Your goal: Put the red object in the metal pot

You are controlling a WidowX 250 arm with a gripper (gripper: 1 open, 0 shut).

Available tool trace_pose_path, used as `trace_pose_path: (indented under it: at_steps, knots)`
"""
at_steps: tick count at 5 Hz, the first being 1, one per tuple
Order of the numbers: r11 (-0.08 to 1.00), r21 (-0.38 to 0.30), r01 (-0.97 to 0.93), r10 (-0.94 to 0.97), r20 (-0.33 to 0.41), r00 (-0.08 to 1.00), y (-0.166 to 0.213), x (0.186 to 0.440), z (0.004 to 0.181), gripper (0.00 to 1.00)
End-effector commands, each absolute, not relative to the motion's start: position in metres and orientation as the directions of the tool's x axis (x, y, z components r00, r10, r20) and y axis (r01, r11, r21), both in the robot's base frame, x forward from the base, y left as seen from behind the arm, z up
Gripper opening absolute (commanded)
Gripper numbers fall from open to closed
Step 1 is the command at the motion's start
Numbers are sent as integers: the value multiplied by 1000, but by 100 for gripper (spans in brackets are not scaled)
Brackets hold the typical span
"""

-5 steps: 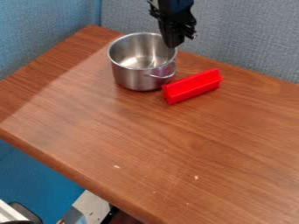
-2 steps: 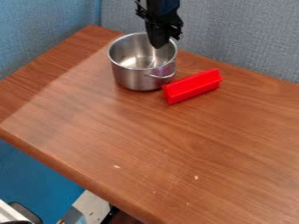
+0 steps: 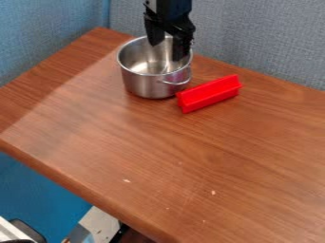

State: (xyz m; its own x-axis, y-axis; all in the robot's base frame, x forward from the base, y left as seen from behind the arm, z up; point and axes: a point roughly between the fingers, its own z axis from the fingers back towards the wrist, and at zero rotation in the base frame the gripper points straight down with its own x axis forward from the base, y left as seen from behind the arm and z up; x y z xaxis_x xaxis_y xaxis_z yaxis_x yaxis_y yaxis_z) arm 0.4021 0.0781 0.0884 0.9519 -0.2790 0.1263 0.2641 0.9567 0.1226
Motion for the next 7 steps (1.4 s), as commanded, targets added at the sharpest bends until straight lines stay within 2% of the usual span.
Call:
trace_pose_path:
  at_steps: [1,7]
  knots:
    - [953,168,252,-278,156,948,90,406,108,100]
    - [929,184,322,-344,100,934,77,400,106,100]
